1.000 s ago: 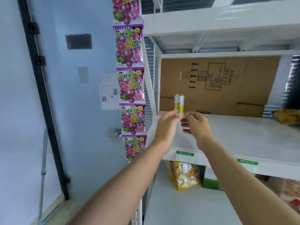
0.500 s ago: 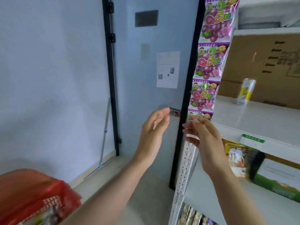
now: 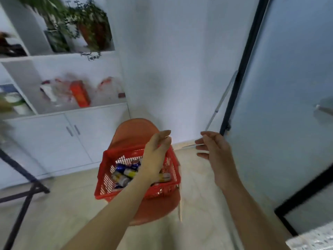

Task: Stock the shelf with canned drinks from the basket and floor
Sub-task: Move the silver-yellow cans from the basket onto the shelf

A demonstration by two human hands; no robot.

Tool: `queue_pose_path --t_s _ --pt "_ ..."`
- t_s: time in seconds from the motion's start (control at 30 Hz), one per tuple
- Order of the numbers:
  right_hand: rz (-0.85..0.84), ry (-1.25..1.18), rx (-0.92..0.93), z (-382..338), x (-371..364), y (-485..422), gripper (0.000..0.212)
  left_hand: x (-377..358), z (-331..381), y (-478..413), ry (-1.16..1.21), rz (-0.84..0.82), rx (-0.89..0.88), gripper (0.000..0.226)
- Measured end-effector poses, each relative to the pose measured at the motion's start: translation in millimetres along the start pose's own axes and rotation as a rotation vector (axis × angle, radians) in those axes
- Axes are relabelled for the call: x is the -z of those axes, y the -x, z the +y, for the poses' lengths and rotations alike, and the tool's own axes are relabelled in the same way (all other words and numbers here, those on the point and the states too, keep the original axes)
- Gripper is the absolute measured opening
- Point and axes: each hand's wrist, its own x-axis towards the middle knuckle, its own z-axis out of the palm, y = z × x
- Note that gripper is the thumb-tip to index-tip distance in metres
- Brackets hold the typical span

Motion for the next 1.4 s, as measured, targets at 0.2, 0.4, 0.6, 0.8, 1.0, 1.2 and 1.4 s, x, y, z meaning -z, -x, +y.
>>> queue_pose_path --t_s 0.2,0.4,0.6,0.8,1.0,1.2,1.4 --pt "-0.152 0.065 -0.161 86 -80 -48 0.013 85 -70 -35 -0.041 0.184 0.176 0.022" --pt "-0.146 0.133 -0.340 177 -149 -109 0.014 153 -153 -100 -0.067 0.247 0.385 0.017" --pt "-0.069 0.234 -0.510 265 -187 -167 0.014 186 -238 -156 -0.146 0.178 0.549 0.014" --pt "-0.064 0.441 -0.631 343 -190 -209 0.018 182 -315 -184 -0.149 0.126 0.752 0.021" --pt "-0.244 0.702 -0.692 416 -182 -243 0.044 165 -369 -198 -0.143 0.171 0.880 0.013" --pt "-0.419 0.990 -0.788 464 -181 -259 0.094 155 -393 -199 -0.111 0.234 0.971 0.005" --pt "-0.374 0.780 -0.875 465 -188 -270 0.061 149 -398 -197 -0.057 0.295 1.040 0.008"
